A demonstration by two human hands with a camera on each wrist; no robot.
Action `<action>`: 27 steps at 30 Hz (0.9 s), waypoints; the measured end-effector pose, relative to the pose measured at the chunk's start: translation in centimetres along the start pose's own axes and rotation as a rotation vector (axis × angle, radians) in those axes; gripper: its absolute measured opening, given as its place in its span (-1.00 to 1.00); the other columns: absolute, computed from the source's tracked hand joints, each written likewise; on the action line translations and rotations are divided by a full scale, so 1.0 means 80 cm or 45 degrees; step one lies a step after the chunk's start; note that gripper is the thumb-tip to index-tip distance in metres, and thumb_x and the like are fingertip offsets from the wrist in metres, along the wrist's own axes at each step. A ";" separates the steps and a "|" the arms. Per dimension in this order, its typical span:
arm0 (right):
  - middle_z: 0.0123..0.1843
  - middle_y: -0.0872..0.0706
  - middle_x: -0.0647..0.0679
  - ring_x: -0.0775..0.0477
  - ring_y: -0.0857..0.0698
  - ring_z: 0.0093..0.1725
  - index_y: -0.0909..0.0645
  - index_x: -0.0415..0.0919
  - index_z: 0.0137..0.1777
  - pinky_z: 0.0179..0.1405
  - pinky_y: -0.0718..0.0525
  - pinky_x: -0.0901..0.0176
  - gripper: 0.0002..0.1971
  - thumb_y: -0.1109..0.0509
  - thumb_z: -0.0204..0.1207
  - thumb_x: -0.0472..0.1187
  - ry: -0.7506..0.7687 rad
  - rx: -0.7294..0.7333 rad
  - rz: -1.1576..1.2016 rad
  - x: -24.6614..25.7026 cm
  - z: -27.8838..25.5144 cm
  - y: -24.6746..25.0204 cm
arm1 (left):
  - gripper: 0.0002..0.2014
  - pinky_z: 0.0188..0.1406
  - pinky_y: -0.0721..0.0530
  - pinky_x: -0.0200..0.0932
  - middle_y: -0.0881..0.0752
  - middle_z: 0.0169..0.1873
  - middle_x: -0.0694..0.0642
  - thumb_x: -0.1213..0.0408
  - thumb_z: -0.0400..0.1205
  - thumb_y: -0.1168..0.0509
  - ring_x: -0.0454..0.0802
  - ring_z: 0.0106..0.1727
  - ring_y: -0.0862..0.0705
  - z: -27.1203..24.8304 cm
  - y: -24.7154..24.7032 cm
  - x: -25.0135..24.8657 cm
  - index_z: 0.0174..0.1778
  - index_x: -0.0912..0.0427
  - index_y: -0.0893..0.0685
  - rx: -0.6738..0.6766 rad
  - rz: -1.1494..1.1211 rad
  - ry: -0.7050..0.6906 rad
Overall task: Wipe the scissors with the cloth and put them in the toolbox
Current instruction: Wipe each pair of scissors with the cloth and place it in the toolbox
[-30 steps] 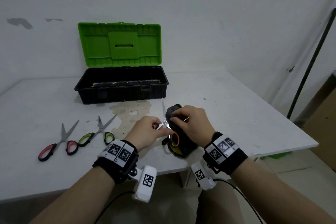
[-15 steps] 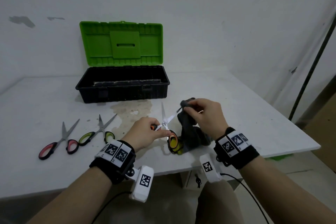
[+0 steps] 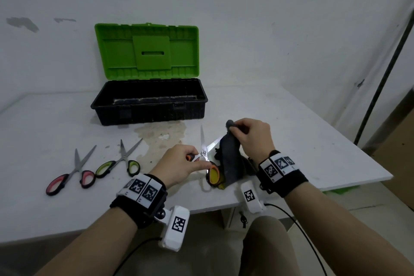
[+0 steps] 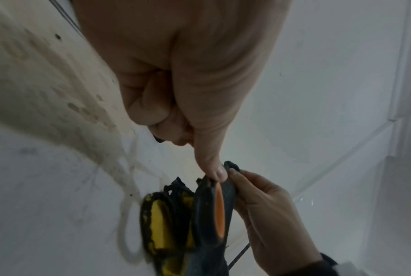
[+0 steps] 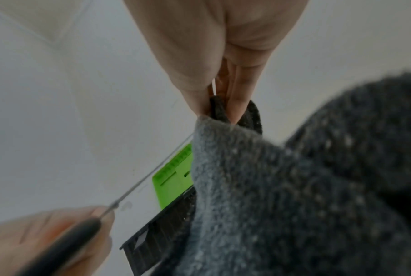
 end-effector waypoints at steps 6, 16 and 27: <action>-0.16 -0.78 0.15 0.21 -0.71 -0.18 -0.79 -0.06 -0.05 -0.08 -0.61 0.41 -0.90 -0.54 0.47 -0.12 0.230 0.122 0.040 0.033 -0.031 0.000 | -0.60 -0.31 -0.45 -0.13 -0.53 -0.40 0.03 -0.11 0.44 -0.58 -0.06 -0.37 -0.47 0.005 0.007 -0.001 -0.28 0.17 -0.69 -0.034 -0.026 0.019; -0.12 -0.81 0.06 0.11 -0.72 -0.11 -0.80 -0.11 -0.03 0.01 -0.63 0.32 -0.88 -0.53 0.48 -0.14 0.135 0.135 0.016 0.022 -0.026 -0.019 | -0.65 -0.29 -0.47 -0.14 -0.57 -0.38 0.00 -0.12 0.41 -0.59 -0.07 -0.32 -0.52 0.002 0.003 -0.006 -0.36 0.05 -0.65 -0.029 0.052 -0.053; -0.17 -0.80 0.16 0.23 -0.71 -0.20 -0.80 -0.05 -0.06 -0.10 -0.62 0.44 -0.91 -0.55 0.46 -0.11 0.232 0.146 0.076 0.036 -0.038 -0.001 | -0.63 -0.34 -0.43 -0.15 -0.53 -0.42 -0.01 -0.11 0.43 -0.59 -0.08 -0.37 -0.47 0.007 0.006 -0.001 -0.33 0.10 -0.66 -0.020 0.013 0.008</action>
Point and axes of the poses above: each hand's wrist, its own z-axis towards the middle knuckle, its own y-axis out of the back of the hand, x = y × z, the point moved 4 cm from there along z, towards the middle knuckle
